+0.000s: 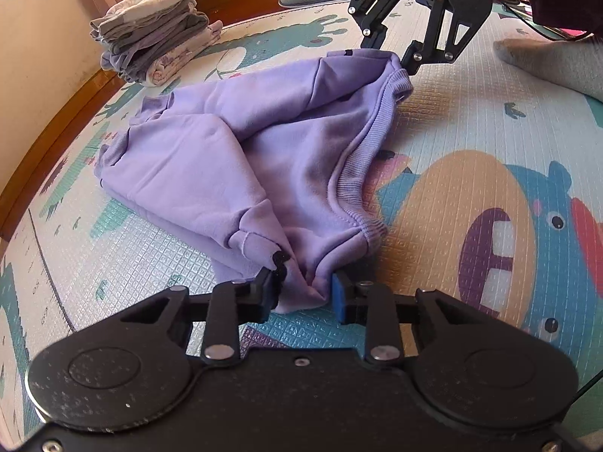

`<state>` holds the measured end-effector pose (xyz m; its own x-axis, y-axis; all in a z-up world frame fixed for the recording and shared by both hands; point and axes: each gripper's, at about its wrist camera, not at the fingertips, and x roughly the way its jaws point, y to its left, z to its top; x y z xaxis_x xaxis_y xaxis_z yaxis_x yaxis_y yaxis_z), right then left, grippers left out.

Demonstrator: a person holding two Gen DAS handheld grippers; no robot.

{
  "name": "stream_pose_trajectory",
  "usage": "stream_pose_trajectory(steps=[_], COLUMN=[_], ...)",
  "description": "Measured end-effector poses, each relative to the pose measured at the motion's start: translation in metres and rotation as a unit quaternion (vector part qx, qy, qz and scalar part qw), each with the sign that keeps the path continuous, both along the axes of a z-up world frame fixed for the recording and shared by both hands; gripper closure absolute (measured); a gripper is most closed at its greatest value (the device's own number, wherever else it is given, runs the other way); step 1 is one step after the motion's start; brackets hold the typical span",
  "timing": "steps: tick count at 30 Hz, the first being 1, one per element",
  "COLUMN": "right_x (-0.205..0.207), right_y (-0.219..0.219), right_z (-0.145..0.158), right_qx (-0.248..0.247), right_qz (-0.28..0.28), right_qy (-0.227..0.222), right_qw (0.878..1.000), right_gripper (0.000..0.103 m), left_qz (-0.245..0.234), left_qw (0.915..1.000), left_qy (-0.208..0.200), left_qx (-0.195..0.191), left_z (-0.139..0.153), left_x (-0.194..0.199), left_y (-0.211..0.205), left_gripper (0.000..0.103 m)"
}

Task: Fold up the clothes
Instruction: 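Grasp the hem with the left gripper while the right gripper grasps the hem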

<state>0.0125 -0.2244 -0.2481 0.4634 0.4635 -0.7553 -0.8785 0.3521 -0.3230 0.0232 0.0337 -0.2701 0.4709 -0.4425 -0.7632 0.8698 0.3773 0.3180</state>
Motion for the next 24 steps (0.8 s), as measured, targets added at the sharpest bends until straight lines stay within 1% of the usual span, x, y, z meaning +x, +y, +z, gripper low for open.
stream_pose_trajectory(steps=[6,8,11,14,16,18,20,22,24], right_x=[-0.019,-0.027,-0.031,-0.02,-0.008,0.01,0.03,0.051,0.07], right_y=[-0.012,-0.013,-0.015,-0.02,-0.024,-0.03,-0.036,-0.042,-0.048], right_z=[0.027,0.037,0.054,0.078,0.093,0.106,0.116,0.124,0.128], right_qx=[0.011,0.019,0.038,0.072,0.095,0.124,0.153,0.178,0.202], right_qz=[0.023,0.023,0.011,-0.024,-0.046,-0.072,-0.102,-0.129,-0.156], right_qy=[0.023,0.034,0.044,0.048,0.048,0.054,0.061,0.069,0.076], right_qw=[0.999,0.999,0.998,0.996,0.993,0.988,0.981,0.973,0.964], right_gripper=[0.076,0.076,0.076,0.076,0.076,0.076,0.077,0.077,0.078], left_qz=[-0.036,-0.04,-0.034,-0.013,0.009,0.033,0.062,0.098,0.124], left_qw=[0.999,0.9979,0.9954,0.9909,0.9849,0.9781,0.9694,0.9578,0.9428], left_qy=[0.028,0.049,0.076,0.102,0.119,0.129,0.137,0.142,0.153], left_qx=[-0.008,-0.019,-0.046,-0.088,-0.126,-0.16,-0.194,-0.23,-0.269], left_z=[0.025,0.035,0.055,0.083,0.103,0.117,0.125,0.131,0.134], left_x=[-0.017,-0.022,-0.023,-0.009,0.009,0.029,0.052,0.076,0.098], left_y=[0.004,0.004,0.005,0.007,0.011,0.018,0.025,0.033,0.037], left_gripper=[0.079,0.079,0.079,0.079,0.079,0.079,0.079,0.079,0.079])
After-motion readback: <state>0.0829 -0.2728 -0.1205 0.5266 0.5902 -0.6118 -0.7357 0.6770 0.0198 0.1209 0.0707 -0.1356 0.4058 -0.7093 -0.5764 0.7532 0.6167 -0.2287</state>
